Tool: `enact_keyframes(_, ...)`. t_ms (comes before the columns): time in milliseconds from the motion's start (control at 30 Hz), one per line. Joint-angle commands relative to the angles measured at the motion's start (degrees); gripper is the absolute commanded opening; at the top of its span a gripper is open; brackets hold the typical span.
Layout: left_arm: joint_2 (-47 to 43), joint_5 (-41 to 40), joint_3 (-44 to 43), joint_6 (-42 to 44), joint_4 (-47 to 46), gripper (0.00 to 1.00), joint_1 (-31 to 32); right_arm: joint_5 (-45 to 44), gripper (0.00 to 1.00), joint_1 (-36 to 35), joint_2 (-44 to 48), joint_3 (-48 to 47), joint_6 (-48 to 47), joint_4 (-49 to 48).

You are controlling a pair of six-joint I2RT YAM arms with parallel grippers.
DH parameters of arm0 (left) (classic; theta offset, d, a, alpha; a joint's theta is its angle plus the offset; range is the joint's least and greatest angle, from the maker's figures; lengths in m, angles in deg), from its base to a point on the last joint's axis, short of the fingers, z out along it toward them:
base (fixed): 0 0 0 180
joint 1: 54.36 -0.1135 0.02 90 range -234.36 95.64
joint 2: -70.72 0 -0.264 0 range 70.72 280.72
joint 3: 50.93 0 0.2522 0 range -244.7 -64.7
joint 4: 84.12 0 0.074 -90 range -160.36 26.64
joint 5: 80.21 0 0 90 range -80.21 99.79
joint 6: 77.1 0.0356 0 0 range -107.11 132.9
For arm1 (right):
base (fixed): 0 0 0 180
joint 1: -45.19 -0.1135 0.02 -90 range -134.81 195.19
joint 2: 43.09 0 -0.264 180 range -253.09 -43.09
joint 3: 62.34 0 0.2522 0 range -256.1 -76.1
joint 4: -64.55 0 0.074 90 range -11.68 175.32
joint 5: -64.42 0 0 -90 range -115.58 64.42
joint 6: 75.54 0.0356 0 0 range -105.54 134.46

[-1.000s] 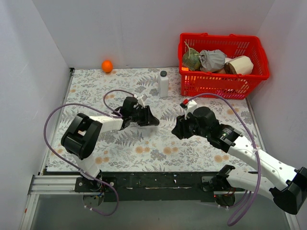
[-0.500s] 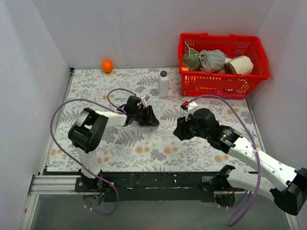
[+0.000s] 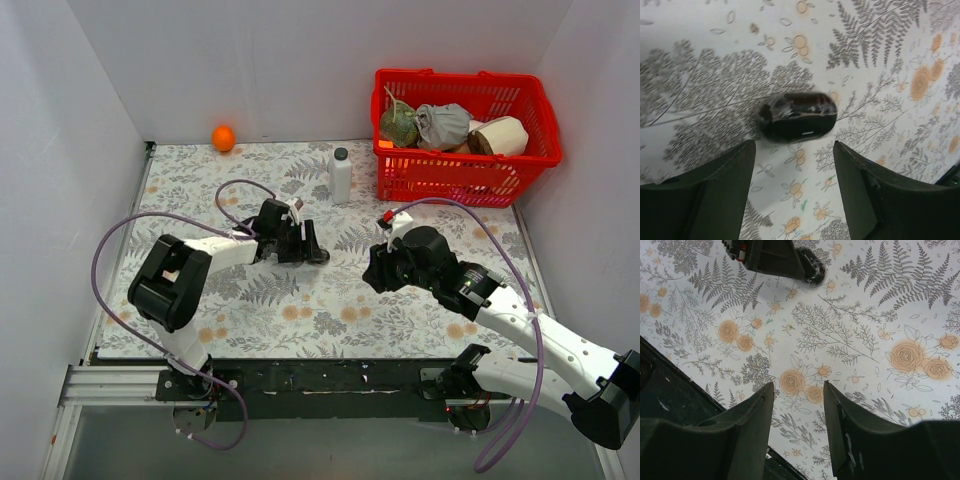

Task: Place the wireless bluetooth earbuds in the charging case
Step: Place the charging case at the center of the board, then reset both arms

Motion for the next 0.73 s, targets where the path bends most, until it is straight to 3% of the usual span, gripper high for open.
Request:
enact_keyframes(0,-9.62,-6.80,2.53,2.93,7.64,0.64,-1.66,-0.95,0.52,0.16,0.83,-1.70,-0.42,-0.50)
enact_keyframes(33,-11.48,-8.12,2.71,3.01,9.65,0.64,-1.83,-1.12,0.52,0.08,0.83,-1.79,-0.51,-0.50)
enact_keyframes(67,-13.15,-9.35,2.97,3.19,10.80,0.73,-1.83,-1.21,0.52,0.16,1.00,-1.79,-0.60,-0.50)
enact_keyframes(200,-22.81,-18.21,3.24,1.61,16.16,0.81,-1.66,-2.00,0.52,0.16,1.79,-1.09,-0.60,-1.29)
enact_keyframes(267,-29.05,-25.59,4.46,-3.29,16.17,0.84,-1.40,-2.44,0.53,0.16,2.06,-0.91,-0.51,-1.56)
enact_keyframes(300,-31.07,-31.97,6.56,-5.66,15.47,0.98,-1.22,-2.62,0.53,0.16,2.14,-0.74,-0.60,-1.56)
enact_keyframes(367,-36.00,-35.71,7.81,-12.23,15.11,0.98,-1.31,-3.58,0.53,0.16,2.23,-0.47,-0.60,-1.65)
enact_keyframes(533,-40.14,-39.67,9.65,-19.21,17.05,0.98,-1.22,-4.90,0.54,0.16,2.50,0.05,-0.25,-2.17)
enact_keyframes(700,-41.11,-38.45,9.22,-17.38,17.40,0.98,-1.22,-5.69,0.55,0.16,2.50,-0.38,-0.07,-1.74)
